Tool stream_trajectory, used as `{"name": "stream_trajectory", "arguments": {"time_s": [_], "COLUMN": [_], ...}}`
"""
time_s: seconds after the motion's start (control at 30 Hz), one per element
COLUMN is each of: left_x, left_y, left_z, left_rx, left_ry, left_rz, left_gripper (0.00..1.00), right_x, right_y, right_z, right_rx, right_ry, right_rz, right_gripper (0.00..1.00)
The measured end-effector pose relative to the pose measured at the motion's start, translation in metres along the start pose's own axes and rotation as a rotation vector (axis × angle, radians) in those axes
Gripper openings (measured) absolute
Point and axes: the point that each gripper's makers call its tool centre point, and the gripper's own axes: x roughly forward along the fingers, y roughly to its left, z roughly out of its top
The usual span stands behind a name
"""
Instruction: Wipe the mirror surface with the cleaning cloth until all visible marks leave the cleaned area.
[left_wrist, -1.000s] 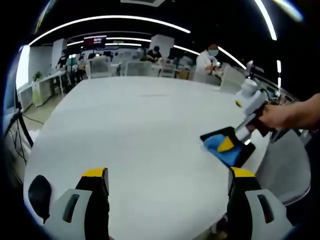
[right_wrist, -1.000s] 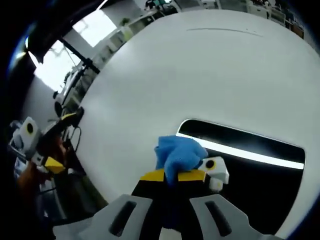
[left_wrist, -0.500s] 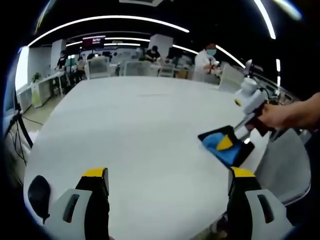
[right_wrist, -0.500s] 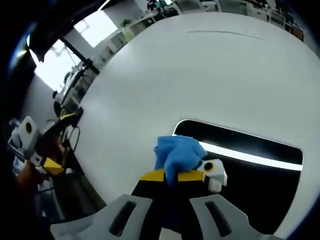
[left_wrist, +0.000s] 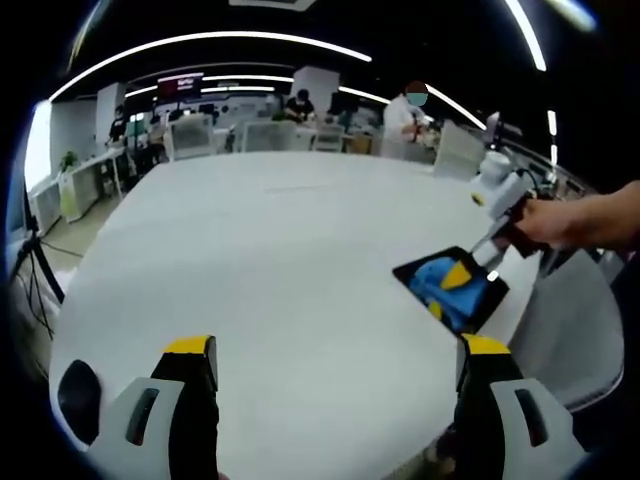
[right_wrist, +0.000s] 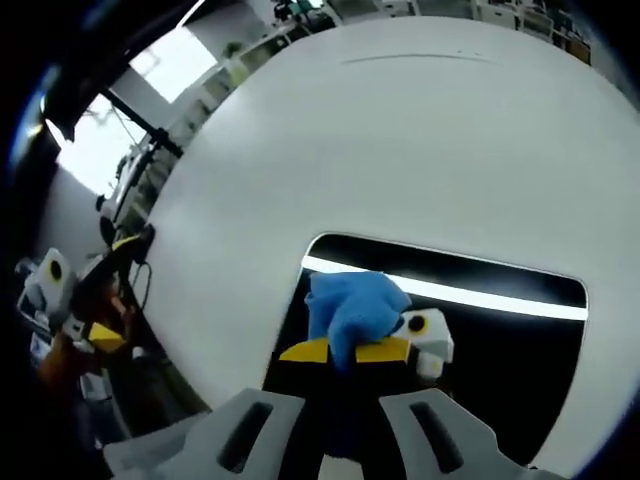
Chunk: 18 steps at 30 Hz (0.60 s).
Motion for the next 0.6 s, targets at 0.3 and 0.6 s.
{"name": "stream_trajectory", "arguments": {"time_s": [0.3, 0.6], "left_x": [0.001, 0.002], "left_y": [-0.002, -0.003], "left_z": [0.0, 0.0], "left_rx": [0.004, 0.01], "left_ry": [0.006, 0.008], "left_rz": [-0.002, -0.007], "left_gripper": [0.99, 0.99], "right_x": [-0.009, -0.015], "right_y": [-0.018, -0.032], "right_z": [-0.004, -0.007], "right_rx": [0.022, 0.035], "right_ry": [0.014, 0.017], "right_rz": [-0.016, -0.026], "right_gripper": [0.0, 0.0]}}
